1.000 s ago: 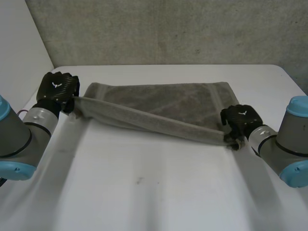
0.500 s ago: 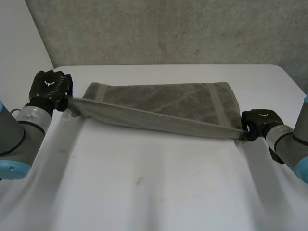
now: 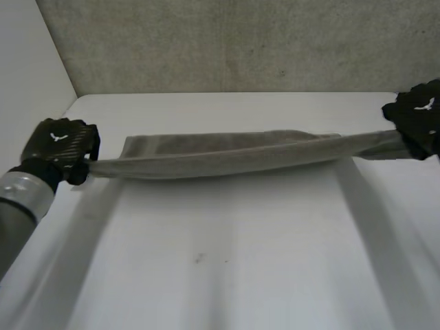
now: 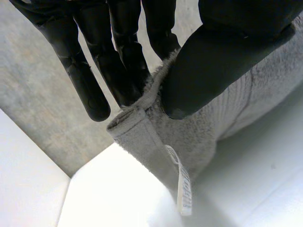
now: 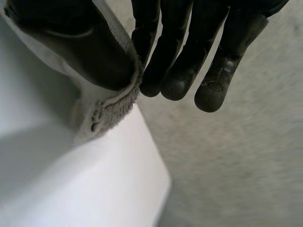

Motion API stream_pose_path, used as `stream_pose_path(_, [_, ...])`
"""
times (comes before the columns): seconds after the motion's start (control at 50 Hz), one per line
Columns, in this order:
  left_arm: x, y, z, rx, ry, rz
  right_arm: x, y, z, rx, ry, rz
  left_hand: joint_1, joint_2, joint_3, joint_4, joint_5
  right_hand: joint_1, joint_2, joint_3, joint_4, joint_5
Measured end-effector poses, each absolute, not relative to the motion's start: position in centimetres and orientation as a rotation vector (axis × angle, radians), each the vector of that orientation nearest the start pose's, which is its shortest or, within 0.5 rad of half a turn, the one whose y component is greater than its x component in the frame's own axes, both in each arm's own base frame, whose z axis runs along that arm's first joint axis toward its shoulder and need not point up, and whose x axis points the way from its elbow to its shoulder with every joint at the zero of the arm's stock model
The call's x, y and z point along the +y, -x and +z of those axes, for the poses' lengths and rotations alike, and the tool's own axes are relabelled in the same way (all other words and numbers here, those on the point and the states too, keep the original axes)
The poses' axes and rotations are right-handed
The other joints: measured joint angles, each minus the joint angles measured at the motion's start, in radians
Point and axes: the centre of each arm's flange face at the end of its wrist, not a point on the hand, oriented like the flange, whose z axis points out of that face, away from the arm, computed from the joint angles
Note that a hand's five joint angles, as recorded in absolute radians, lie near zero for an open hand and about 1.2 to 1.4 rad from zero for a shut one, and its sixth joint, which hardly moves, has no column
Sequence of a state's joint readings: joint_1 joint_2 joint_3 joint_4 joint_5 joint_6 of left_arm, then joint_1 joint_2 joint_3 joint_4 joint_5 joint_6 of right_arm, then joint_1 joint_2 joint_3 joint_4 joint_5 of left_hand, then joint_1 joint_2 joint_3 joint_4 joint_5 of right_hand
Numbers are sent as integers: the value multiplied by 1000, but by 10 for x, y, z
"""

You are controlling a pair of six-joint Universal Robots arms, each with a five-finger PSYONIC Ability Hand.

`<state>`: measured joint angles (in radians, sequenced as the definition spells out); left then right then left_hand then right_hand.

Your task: Fold the towel.

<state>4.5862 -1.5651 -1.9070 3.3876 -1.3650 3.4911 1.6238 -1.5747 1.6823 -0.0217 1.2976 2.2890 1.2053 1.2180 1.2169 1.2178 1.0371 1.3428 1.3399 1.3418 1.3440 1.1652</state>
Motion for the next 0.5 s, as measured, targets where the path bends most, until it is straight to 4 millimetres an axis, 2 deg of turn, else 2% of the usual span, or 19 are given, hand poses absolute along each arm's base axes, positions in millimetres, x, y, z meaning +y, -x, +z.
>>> stream_pose_path(0.1, [-239,179,254,2128,-768,-2189,-267,-160,303,2141,1522,-2395,0,0,0,0,0,0,0,0,0,0])
stream_pose_path(0.18, [-232,179,257,2119,-804,-2215,-266,-157,304,2152,1492,-2346,0,0,0,0,0,0,0,0,0,4])
stream_pose_path(0.22, [-232,180,253,2136,-832,-2214,-270,-157,295,2176,1467,-2266,0,0,0,0,0,0,0,0,0,9])
stream_pose_path(0.32, [-246,184,231,2227,-883,-2153,-292,-160,254,2258,1430,-2015,0,0,0,0,0,0,0,0,0,9])
stream_pose_path(0.44, [-281,192,194,2316,-937,-2047,-323,-165,206,2324,1422,-1812,0,0,0,0,0,0,0,0,0,9])
stream_pose_path(0.5, [-297,198,181,2327,-957,-2015,-336,-168,193,2326,1422,-1784,0,0,0,0,0,0,0,0,0,9])
